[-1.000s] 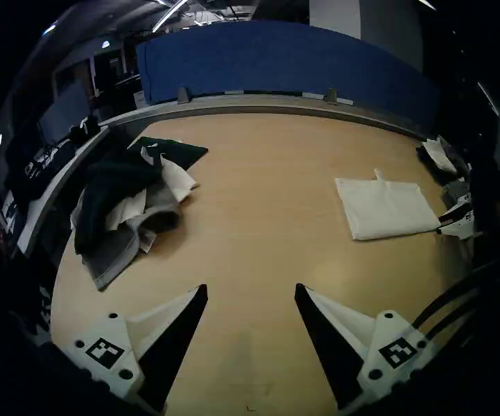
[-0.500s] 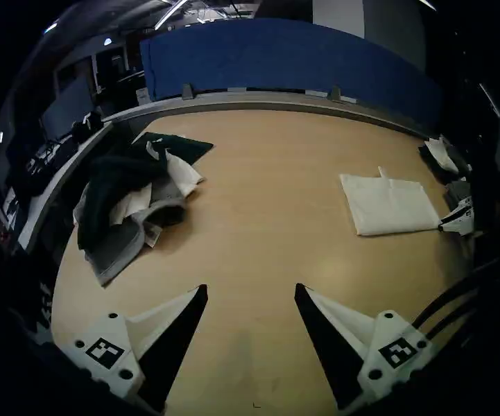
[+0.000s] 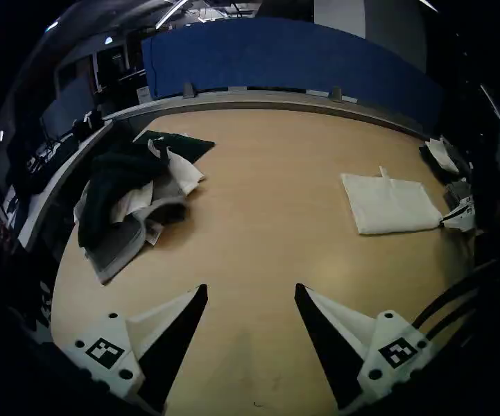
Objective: Fold towel
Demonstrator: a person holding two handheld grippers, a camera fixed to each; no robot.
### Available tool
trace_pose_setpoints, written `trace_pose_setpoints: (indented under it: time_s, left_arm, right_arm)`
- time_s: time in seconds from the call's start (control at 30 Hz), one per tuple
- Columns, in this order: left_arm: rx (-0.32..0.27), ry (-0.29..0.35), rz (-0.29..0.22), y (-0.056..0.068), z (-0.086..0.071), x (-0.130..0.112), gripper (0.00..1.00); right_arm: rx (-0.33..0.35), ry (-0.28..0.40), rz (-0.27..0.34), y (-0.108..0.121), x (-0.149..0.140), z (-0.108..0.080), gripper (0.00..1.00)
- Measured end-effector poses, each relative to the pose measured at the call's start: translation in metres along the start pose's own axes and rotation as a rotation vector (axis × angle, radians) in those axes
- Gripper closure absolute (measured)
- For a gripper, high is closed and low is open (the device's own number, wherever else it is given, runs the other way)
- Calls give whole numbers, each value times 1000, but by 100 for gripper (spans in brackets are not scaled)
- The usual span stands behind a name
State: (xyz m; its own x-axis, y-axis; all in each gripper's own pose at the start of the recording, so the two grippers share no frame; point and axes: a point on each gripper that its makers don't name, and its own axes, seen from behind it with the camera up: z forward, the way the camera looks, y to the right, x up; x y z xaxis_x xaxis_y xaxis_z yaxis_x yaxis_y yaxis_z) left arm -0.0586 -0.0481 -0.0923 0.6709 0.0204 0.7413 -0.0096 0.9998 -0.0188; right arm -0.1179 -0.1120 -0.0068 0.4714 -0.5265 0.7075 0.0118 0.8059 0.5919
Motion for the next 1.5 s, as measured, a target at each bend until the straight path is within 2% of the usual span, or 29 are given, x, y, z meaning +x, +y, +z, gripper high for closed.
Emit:
trace_pose_setpoints:
  time_s: [0.2, 0.67, 1.0, 1.27, 1.5]
  left_arm:
    - [0, 1, 3, 1, 0, 0, 7]
    - [-7, 14, -4, 1, -4, 5, 6]
    - [-9, 19, -6, 0, -6, 7, 7]
    - [-11, 22, -13, -1, -6, 7, 7]
    - [-4, 29, -16, -5, -8, 9, 7]
  right_arm:
    - [-1, 23, -14, 0, 13, -8, 95]
    - [6, 102, -66, -9, 68, -24, 95]
    - [13, 143, -73, -15, 93, -26, 95]
    - [18, 148, -87, -16, 102, -26, 95]
    - [47, 165, -130, -31, 132, -25, 95]
